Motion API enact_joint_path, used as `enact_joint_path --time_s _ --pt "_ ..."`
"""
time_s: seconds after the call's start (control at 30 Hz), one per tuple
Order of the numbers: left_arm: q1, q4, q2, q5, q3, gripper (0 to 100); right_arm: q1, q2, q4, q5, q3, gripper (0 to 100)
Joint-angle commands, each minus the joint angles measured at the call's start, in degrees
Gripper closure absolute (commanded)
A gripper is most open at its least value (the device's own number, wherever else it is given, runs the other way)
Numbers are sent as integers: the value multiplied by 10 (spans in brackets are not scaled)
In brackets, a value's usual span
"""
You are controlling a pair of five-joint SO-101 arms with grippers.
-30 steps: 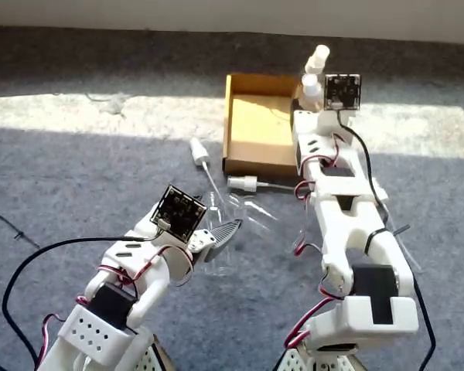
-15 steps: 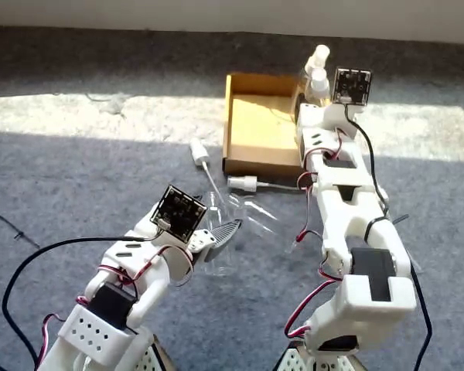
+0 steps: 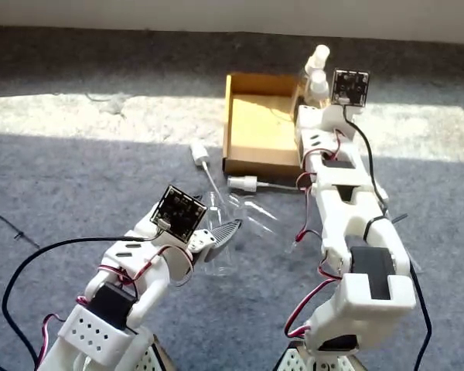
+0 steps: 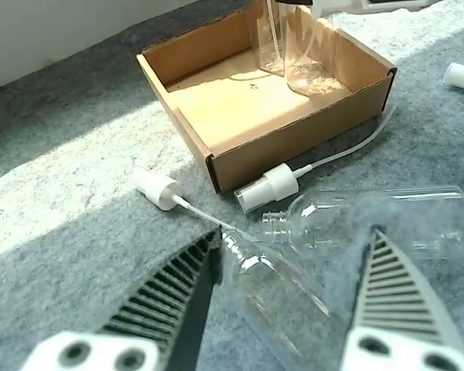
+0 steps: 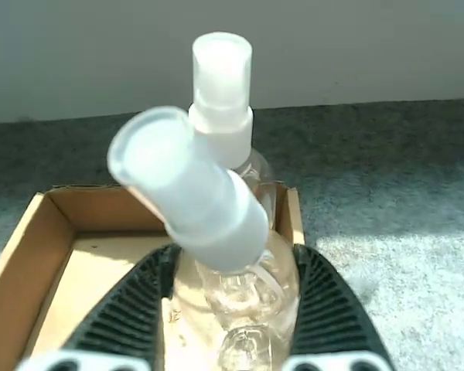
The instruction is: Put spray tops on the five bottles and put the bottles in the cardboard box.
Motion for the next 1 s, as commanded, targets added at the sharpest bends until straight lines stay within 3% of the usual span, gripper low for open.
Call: enact_joint_path --time_s 0.0,0.47,0.67,0.97 --pt "7 -3 -7 -5 -5 730 5 -9 -9 -4 -31 865" --pt "7 -3 -7 -5 -5 730 5 -12 -8 -2 -50 856" --pt "7 -3 -7 -5 -5 730 5 -9 60 -4 -92 748" --pt "7 -3 -7 -5 -5 730 4 -13 63 -2 -96 745"
